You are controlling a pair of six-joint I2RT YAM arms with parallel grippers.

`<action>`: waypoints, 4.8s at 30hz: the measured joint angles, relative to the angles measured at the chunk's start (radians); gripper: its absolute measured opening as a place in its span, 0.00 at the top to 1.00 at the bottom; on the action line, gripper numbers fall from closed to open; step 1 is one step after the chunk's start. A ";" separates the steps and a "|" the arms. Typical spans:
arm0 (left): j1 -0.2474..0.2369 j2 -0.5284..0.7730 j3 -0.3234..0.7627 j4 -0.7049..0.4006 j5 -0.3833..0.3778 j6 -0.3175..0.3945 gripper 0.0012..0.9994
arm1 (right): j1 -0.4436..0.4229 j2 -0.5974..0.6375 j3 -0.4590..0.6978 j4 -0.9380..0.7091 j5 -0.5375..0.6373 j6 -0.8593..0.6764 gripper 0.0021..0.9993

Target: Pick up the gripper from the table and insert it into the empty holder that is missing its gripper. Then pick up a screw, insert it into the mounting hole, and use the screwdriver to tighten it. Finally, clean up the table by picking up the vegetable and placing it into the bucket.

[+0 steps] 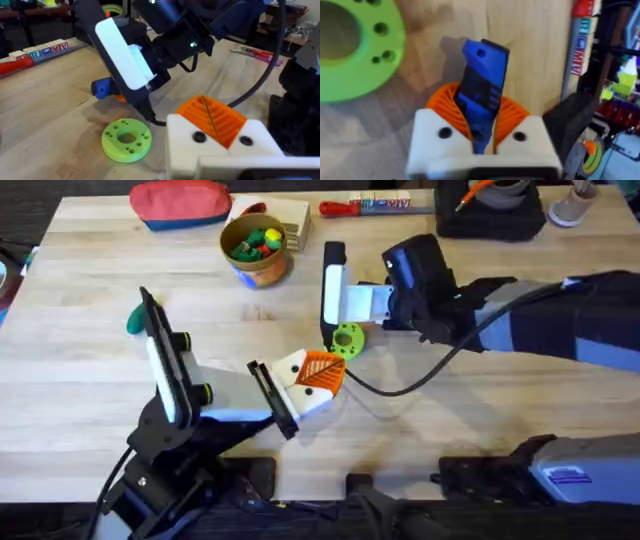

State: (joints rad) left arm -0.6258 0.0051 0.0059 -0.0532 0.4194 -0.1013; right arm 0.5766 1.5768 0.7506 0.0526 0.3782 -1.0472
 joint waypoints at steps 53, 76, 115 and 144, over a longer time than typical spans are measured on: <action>0.644 1.147 0.868 -0.717 -0.626 -0.068 0.01 | -0.263 -0.386 0.288 -0.742 -0.036 1.108 0.01; 1.217 1.671 0.957 -0.314 -0.333 0.566 0.01 | -0.263 -0.386 0.288 -0.769 -0.036 1.288 0.01; 0.808 1.371 0.963 -0.102 0.116 0.256 0.97 | -0.263 -0.386 0.288 -0.769 -0.036 1.339 0.01; 0.666 1.261 0.963 -0.199 -0.171 0.233 0.01 | -0.263 -0.493 0.378 -0.958 -0.039 1.320 0.01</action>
State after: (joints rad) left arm 0.0406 1.2664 0.9691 -0.2521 0.2483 0.1316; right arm 0.3134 1.0842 1.1287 -0.9057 0.3389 0.2726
